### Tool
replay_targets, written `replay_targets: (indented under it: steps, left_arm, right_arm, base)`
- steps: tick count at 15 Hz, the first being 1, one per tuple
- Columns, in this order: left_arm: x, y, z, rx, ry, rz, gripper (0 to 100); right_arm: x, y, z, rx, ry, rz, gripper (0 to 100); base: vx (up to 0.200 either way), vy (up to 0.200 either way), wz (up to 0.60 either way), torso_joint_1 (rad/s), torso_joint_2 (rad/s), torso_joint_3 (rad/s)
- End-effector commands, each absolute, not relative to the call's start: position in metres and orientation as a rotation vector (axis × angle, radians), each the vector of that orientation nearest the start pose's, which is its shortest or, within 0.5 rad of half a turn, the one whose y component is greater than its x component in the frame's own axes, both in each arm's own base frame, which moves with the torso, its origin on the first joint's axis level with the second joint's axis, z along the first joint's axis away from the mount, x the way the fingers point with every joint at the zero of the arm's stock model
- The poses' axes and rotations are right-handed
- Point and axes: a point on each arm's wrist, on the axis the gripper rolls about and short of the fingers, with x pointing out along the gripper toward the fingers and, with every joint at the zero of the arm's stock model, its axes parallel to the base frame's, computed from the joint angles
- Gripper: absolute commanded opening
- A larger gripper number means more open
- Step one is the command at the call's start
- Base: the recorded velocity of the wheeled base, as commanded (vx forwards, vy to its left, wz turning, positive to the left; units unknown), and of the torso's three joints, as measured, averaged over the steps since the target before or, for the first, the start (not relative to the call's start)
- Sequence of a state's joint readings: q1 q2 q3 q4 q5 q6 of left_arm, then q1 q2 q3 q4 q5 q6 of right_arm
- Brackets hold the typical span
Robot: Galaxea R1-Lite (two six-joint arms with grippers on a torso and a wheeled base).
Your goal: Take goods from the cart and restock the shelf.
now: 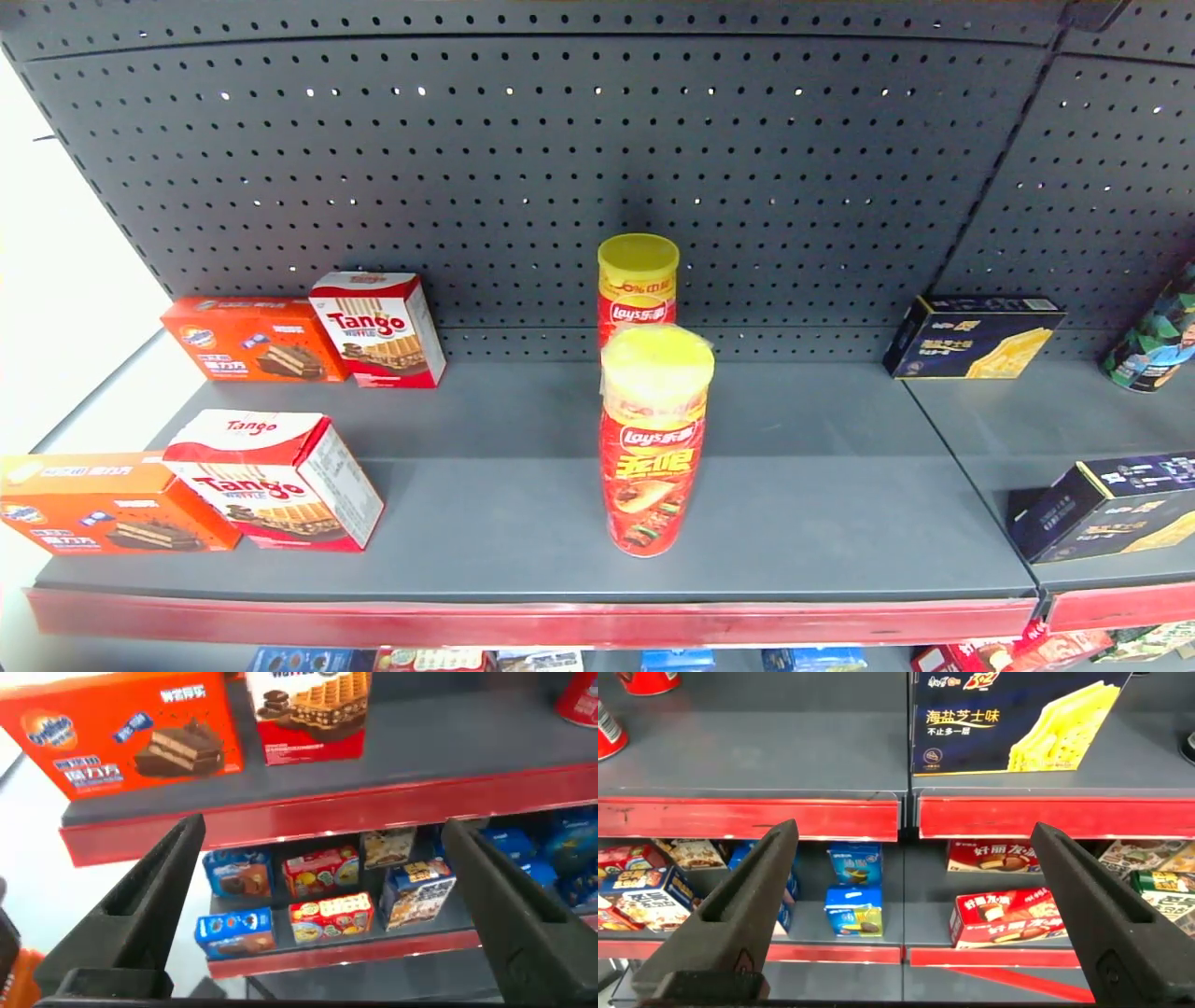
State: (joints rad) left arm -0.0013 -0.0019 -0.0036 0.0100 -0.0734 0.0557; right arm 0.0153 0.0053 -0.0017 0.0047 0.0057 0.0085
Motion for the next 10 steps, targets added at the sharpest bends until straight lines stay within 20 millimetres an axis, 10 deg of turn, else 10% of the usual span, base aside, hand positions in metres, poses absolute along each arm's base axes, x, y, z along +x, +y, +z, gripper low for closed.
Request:
replay_targets:
  steps: [1, 10]
  left_arm:
    - [-0.0229, -0.0010, 0.0751, 0.029, 0.005, -0.048, 100]
    - [-0.0229, -0.0001, 0.0754, 0.055, 0.003, -0.009, 100]
  right_arm:
    - [-0.0222, -0.0002, 0.0756, 0.009, 0.012, 0.021, 100]
    - [-0.0222, -0.0002, 0.0756, 0.008, 0.012, 0.023, 100]
  base:
    - [0.000, 0.000, 0.00, 0.000, 0.00, 0.000]
    - [0.000, 0.000, 0.00, 0.000, 0.00, 0.000]
